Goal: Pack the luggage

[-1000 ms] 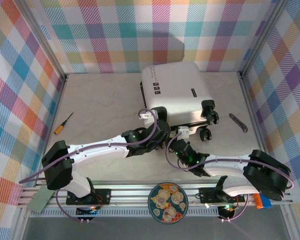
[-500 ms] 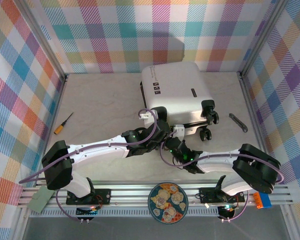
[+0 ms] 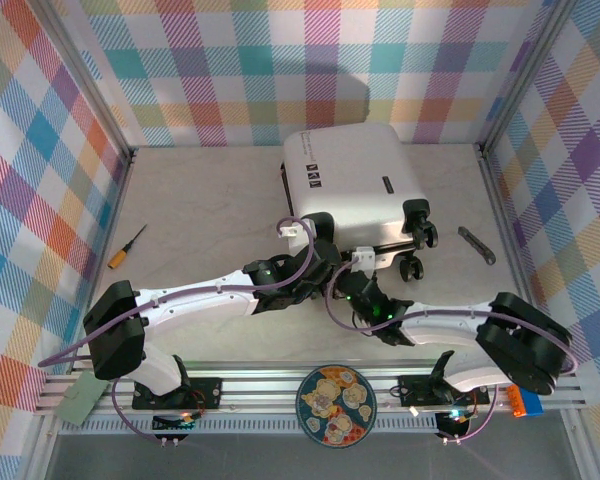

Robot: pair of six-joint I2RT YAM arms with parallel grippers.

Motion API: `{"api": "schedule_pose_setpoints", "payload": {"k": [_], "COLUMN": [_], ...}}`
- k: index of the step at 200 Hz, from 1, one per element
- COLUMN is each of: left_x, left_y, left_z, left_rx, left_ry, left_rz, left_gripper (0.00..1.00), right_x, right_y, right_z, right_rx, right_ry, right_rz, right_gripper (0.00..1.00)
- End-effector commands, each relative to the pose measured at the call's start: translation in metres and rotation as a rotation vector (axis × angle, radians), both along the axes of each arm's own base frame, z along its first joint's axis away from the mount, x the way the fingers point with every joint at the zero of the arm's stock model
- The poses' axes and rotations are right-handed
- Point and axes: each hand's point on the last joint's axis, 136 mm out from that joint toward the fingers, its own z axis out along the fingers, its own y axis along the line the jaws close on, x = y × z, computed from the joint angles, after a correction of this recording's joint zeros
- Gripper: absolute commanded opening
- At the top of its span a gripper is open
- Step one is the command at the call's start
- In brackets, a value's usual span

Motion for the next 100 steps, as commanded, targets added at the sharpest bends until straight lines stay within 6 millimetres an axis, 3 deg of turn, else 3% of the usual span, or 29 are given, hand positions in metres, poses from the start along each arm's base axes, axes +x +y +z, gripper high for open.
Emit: {"api": "schedule_pose_setpoints", "payload": {"k": [1, 41, 100], "left_x": [-0.005, -0.004, -0.001], "left_y": [-0.020, -0.019, -0.023], "left_z": [0.064, 0.065, 0.061], "left_rx": [-0.142, -0.143, -0.150], "left_ry": [-0.120, -0.122, -0.111], "left_rz": [-0.080, -0.076, -0.086], "left_gripper": [0.13, 0.13, 0.13], "right_x": [0.006, 0.003, -0.005], "right_y": [-0.020, -0.022, 0.007], "right_z": [0.009, 0.010, 0.007], "right_rx": [-0.035, -0.016, 0.035], "right_ry": [-0.035, -0.004, -0.011], "right_rz": [-0.039, 0.043, 0.171], "right_gripper": [0.06, 0.05, 0.38]}}
